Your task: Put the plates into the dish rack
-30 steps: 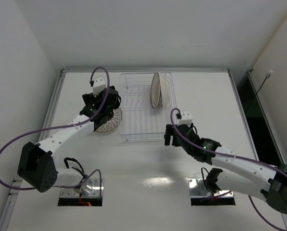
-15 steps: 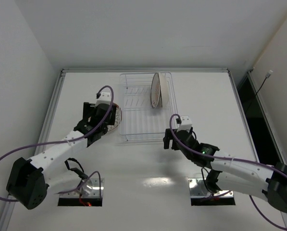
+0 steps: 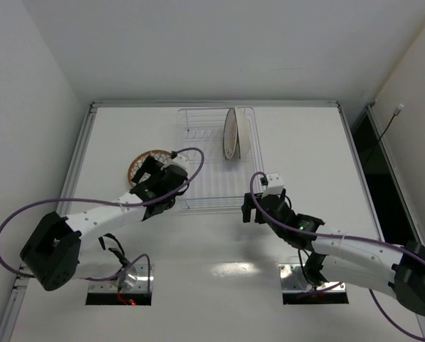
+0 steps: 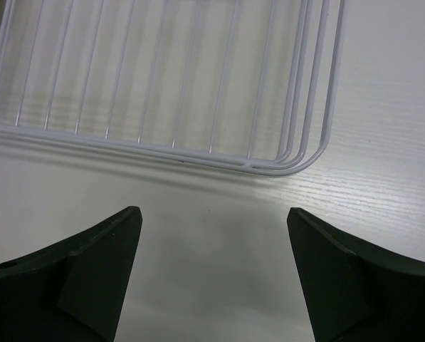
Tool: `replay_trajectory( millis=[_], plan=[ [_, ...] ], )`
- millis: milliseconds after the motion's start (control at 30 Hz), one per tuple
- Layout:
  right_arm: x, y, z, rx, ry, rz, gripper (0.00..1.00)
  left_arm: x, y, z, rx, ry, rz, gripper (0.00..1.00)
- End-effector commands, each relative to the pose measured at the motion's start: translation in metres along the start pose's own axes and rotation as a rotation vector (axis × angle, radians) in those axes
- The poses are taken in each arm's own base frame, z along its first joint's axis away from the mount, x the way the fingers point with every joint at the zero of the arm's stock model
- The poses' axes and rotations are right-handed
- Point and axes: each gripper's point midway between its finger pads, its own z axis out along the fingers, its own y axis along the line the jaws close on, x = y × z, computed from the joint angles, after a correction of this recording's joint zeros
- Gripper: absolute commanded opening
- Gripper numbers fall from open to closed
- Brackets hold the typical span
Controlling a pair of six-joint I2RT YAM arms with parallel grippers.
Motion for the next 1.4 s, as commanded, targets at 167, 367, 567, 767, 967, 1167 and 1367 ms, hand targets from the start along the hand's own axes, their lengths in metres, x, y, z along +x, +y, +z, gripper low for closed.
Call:
replay_trajectory(
  millis=[167, 367, 567, 767, 967, 1167, 1367],
  plan=[
    [-0.015, 0.005, 0.0, -0.039, -0.06, 0.041, 0.83, -0.027, -0.013, -0.006, 0.301, -0.355, 0.229, 1.0],
    [-0.017, 0.006, 0.001, -0.051, -0.061, 0.04, 0.83, -0.007, -0.027, 0.007, 0.426, -0.352, 0.32, 1.0],
    [-0.015, 0.005, 0.003, -0.047, -0.051, 0.04, 0.84, 0.003, -0.044, 0.015, 0.507, -0.281, 0.364, 0.95],
    [-0.015, 0.003, 0.005, -0.047, -0.045, 0.048, 0.84, 0.022, -0.025, 0.028, 0.362, -0.209, 0.367, 0.95],
    [-0.01, 0.001, 0.008, -0.039, -0.027, 0.045, 0.84, 0.024, -0.028, 0.029, 0.383, -0.174, 0.304, 0.95],
    [-0.008, -0.001, 0.009, -0.035, -0.017, 0.046, 0.84, 0.036, -0.032, 0.026, 0.417, -0.166, 0.259, 0.95],
    [-0.008, 0.0, 0.014, -0.029, -0.002, 0.044, 0.84, 0.039, -0.048, 0.016, 0.509, -0.217, 0.265, 0.96]
  ],
)
